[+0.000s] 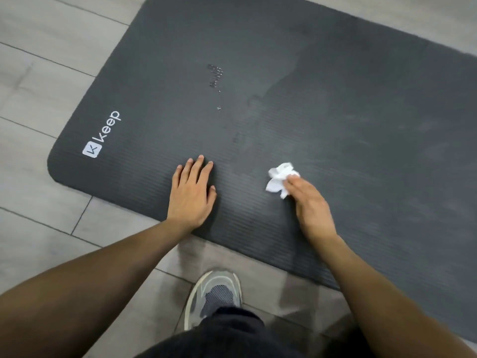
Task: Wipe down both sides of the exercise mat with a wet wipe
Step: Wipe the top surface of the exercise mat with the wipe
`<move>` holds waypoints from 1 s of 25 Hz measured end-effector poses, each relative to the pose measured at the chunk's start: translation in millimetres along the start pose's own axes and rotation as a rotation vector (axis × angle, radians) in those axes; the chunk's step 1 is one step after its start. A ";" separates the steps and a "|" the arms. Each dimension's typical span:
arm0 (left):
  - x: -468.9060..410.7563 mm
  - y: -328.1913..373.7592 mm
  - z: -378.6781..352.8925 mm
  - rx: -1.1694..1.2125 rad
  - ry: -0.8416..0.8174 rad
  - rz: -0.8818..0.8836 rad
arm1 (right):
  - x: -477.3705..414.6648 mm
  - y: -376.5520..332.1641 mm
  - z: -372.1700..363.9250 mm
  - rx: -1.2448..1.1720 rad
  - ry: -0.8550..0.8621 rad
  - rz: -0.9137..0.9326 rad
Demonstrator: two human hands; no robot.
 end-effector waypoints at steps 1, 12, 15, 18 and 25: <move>2.5 -6.8 0.2 -0.014 0.008 0.006 | -13.5 4.7 7.4 -0.015 0.076 -0.168; 14.7 -56.5 -3.4 0.160 0.087 0.011 | -44.2 -72.2 -52.1 -0.036 -0.221 0.353; 13.7 -56.9 -9.5 0.126 0.096 -0.002 | -107.0 -14.3 -4.7 -0.054 0.097 -0.115; 12.2 -56.8 -11.7 0.143 0.092 0.000 | -113.0 -44.5 -28.0 -0.108 0.159 -0.218; 11.2 -57.3 -11.7 0.154 0.137 -0.025 | -63.9 -108.8 -66.1 0.017 -0.075 0.494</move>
Point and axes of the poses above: each hand's wrist, its own x-axis away from the middle knuckle, its own z-axis out of the back of the hand, y = z × x, the point moved 2 cm from there along -x, towards the middle knuckle, and after that the axes turned 8 degrees about -y, right-handed, at the moved point
